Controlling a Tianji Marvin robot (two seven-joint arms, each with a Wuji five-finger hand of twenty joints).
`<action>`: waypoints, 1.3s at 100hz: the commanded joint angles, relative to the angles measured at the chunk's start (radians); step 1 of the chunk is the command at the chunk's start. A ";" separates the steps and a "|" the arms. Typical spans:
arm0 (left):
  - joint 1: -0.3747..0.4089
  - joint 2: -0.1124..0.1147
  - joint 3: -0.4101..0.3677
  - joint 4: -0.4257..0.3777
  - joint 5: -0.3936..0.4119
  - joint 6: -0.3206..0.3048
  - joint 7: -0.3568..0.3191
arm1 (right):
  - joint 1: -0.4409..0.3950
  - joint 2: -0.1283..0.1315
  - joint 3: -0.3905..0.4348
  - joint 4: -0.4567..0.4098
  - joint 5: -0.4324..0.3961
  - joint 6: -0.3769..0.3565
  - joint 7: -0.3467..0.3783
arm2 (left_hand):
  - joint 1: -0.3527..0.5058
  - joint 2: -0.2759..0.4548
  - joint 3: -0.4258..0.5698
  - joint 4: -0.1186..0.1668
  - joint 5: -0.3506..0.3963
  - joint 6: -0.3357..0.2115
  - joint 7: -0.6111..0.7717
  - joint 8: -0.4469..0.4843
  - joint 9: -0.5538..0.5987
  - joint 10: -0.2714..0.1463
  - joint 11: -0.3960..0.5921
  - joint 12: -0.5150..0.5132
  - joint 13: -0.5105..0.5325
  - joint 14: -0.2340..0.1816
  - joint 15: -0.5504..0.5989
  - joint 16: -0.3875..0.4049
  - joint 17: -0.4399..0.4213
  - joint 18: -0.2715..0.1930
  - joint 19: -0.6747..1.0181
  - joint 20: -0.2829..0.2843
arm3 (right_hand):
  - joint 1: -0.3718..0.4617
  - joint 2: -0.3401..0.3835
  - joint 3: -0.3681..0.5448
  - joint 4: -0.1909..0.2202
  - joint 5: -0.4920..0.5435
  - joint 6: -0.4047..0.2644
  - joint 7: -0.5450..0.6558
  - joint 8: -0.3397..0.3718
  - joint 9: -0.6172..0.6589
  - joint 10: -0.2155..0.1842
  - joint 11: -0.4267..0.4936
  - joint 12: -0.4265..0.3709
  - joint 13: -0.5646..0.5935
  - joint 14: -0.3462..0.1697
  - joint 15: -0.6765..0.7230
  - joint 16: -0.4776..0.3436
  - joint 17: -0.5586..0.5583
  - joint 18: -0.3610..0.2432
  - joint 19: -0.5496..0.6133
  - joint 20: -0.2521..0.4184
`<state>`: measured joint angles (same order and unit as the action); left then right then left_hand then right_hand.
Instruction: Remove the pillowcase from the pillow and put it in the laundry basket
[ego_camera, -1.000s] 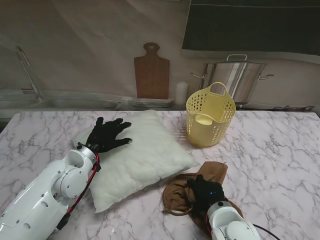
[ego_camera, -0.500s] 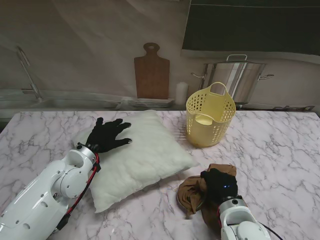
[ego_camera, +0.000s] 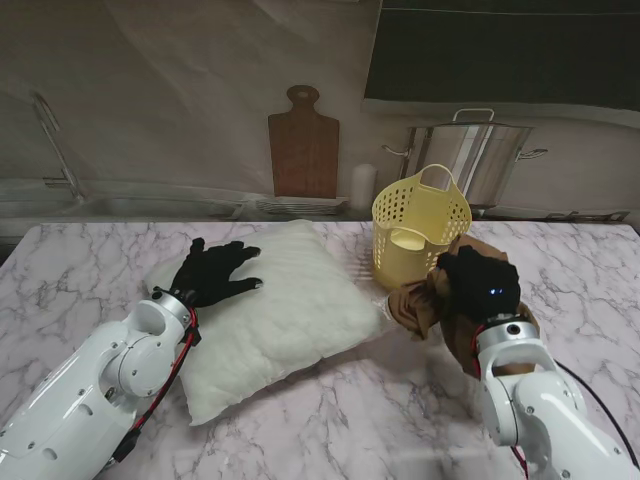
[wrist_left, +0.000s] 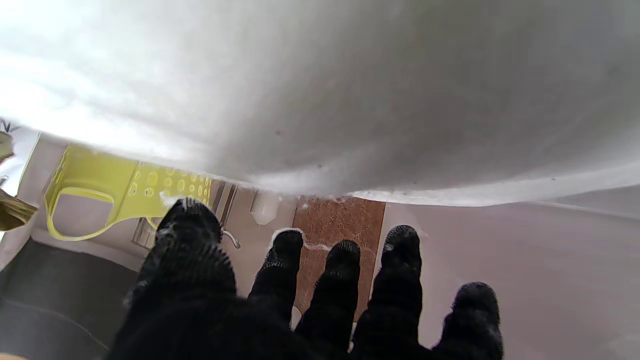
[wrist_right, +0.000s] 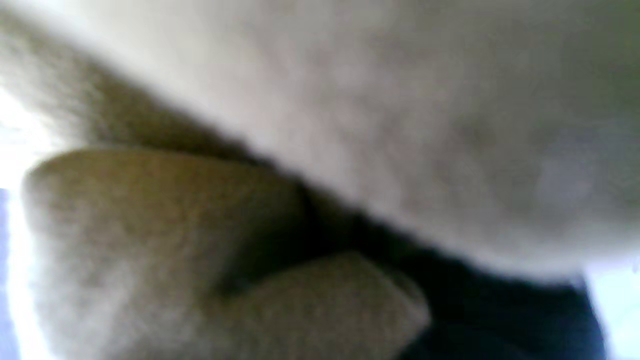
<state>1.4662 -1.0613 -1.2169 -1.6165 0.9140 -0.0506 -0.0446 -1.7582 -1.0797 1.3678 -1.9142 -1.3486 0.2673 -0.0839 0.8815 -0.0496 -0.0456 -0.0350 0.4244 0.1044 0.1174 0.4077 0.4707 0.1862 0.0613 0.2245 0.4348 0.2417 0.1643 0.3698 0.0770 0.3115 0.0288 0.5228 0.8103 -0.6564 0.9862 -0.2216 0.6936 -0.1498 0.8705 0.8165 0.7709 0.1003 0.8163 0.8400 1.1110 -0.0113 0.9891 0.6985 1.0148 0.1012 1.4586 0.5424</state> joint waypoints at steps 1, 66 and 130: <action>0.009 -0.005 -0.001 -0.008 -0.017 -0.007 -0.006 | 0.043 0.006 0.014 -0.022 -0.011 -0.002 0.003 | 0.029 0.054 0.011 0.017 0.020 0.007 0.002 0.001 0.017 0.008 0.000 0.010 0.002 0.008 -0.001 0.002 -0.022 0.034 0.444 0.013 | 0.095 0.044 0.111 0.011 0.088 -0.068 0.112 0.020 0.006 -0.025 0.061 0.027 0.029 -0.081 0.061 0.048 -0.009 -0.061 0.012 0.012; 0.006 -0.003 0.003 -0.008 0.005 -0.003 -0.005 | 0.350 0.025 0.057 0.113 -0.092 -0.077 0.087 | 0.032 0.057 0.011 0.017 0.027 0.011 0.005 0.004 0.050 0.010 0.015 0.043 0.003 0.007 0.001 0.006 -0.021 0.032 0.445 0.020 | 0.034 0.079 0.007 0.032 -0.044 -0.067 0.125 -0.051 -0.050 -0.036 0.069 0.045 -0.010 -0.103 0.027 0.047 -0.065 -0.071 -0.031 0.036; 0.002 -0.004 0.004 0.006 0.007 -0.003 0.006 | 0.668 -0.002 -0.187 0.473 0.177 -0.073 -0.128 | 0.032 0.059 0.011 0.018 0.024 0.012 0.003 0.004 0.051 0.008 0.013 0.048 0.002 0.007 0.001 0.008 -0.023 0.032 0.444 0.021 | 0.035 0.223 -0.083 0.013 -0.382 0.016 0.377 0.067 -0.279 -0.082 0.316 0.059 -0.079 -0.133 -0.099 -0.023 -0.200 0.037 -0.232 -0.030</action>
<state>1.4692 -1.0630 -1.2162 -1.6125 0.9206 -0.0548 -0.0252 -1.1094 -1.0667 1.1899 -1.4565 -1.1862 0.1986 -0.2043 0.8908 -0.0493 -0.0456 -0.0350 0.4457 0.1051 0.1202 0.4077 0.5090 0.1866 0.0771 0.2640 0.4352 0.2425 0.1645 0.3698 0.0769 0.3135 0.0288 0.5298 0.8007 -0.5031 0.8760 -0.2210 0.3447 -0.1642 1.1761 0.8684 0.5272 0.0402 1.0546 0.8917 1.0484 -0.0784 0.8823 0.6837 0.8346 0.1137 1.2591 0.5260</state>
